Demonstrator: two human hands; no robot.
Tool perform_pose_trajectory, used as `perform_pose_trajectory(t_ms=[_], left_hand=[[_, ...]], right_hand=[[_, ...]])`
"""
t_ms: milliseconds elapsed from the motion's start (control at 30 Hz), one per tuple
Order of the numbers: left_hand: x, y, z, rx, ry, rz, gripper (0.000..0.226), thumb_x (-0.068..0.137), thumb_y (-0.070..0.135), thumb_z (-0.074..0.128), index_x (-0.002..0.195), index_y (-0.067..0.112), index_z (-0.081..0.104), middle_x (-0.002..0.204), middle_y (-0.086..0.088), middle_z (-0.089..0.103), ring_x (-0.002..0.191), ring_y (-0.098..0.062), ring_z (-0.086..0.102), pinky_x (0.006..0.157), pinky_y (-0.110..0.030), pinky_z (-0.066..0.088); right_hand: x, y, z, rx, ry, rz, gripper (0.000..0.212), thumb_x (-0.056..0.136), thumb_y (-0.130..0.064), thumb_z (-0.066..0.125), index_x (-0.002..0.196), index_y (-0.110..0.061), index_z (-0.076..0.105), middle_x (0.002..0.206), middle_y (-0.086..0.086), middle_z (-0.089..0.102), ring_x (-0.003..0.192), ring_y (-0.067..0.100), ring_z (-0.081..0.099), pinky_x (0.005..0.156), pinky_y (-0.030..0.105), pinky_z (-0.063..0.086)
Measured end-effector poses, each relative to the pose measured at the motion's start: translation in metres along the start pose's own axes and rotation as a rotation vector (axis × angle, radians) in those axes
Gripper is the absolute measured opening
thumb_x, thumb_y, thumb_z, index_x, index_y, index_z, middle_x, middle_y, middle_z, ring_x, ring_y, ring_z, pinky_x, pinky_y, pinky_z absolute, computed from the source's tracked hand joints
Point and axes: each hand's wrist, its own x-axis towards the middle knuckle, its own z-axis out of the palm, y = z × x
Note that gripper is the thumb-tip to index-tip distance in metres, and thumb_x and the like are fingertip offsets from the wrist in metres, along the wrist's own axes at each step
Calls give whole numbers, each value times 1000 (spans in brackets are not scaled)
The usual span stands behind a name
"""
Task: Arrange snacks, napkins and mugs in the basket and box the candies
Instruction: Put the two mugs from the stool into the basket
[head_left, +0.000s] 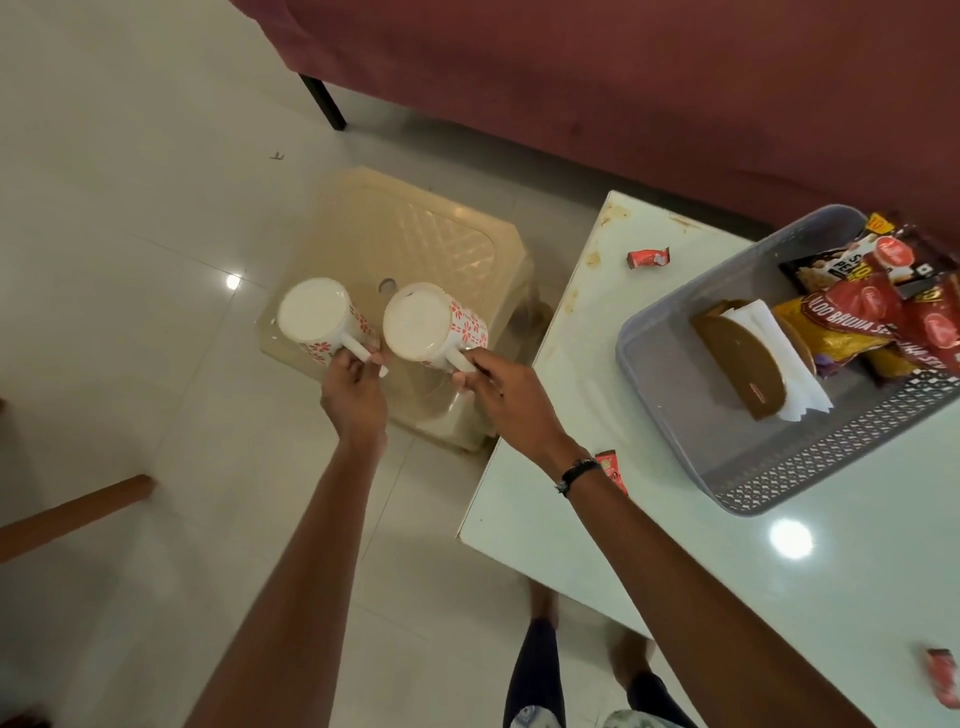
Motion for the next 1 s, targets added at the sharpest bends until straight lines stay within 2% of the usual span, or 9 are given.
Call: perform_pose_trajectory(t_ms=[67,167,267,367,600,700,800,900,1000], left_hand=[[-19,-1,10,-56,-98,41,18,86,1,59,95,15,64,105,-14,66,98,-18,60,97,-39,47],[-56,4,33,-70,-239,124,20,87,1,57,102,11,64,110,-18,66,103,-23,61,94,-35,47],[-99,13,65,-47,-355,191,27,85,4,60,86,31,66,102,-21,69,97,-23,64,88,-36,48],[-137,19,98,3,-465,236,34,86,6,59,80,39,64,95,-13,72,94,-21,67,85,-32,50],[-201,9,178,54,-581,217,10,86,5,59,93,3,67,93,-11,73,86,-13,66,80,-17,50],[-212,-5,204,118,-588,155,11,87,5,59,93,2,67,100,-11,73,81,-1,61,75,-6,47],[-217,-21,223,205,-581,147,13,87,6,59,94,0,68,103,-11,71,89,-8,56,73,-13,45],[-219,-36,234,256,-541,177,12,86,5,59,91,-2,68,99,-13,71,89,-11,55,67,-10,42],[-219,-45,240,299,-486,168,13,86,4,59,92,-4,67,98,-17,71,89,-15,57,76,-27,46]], right_hand=[[-14,-3,-22,-4,44,-24,17,95,-20,52,104,-10,63,85,-5,62,73,3,55,63,9,40],[-42,-4,-65,-15,137,-23,15,96,-13,51,103,-9,63,79,-12,63,74,-1,59,68,6,39],[-72,7,-119,-82,247,20,10,94,-6,53,96,-6,63,76,-20,64,77,-7,60,68,5,40],[-104,24,-172,-182,330,46,10,93,-9,54,93,-1,61,79,-14,65,77,3,59,68,17,45],[-170,63,-238,-253,420,160,20,93,-19,52,98,-2,60,96,6,68,84,-5,59,61,4,42],[-187,79,-244,-246,434,185,24,93,-26,51,100,-5,61,97,9,68,85,11,59,60,8,43],[-198,94,-247,-242,421,170,35,93,-41,47,95,-8,60,89,11,67,81,28,59,60,28,48],[-200,103,-251,-231,404,183,27,93,-32,52,92,-6,59,90,12,66,84,29,59,59,22,45],[-197,106,-255,-205,397,182,17,92,-20,54,92,-4,60,91,11,66,84,23,59,60,16,45]])
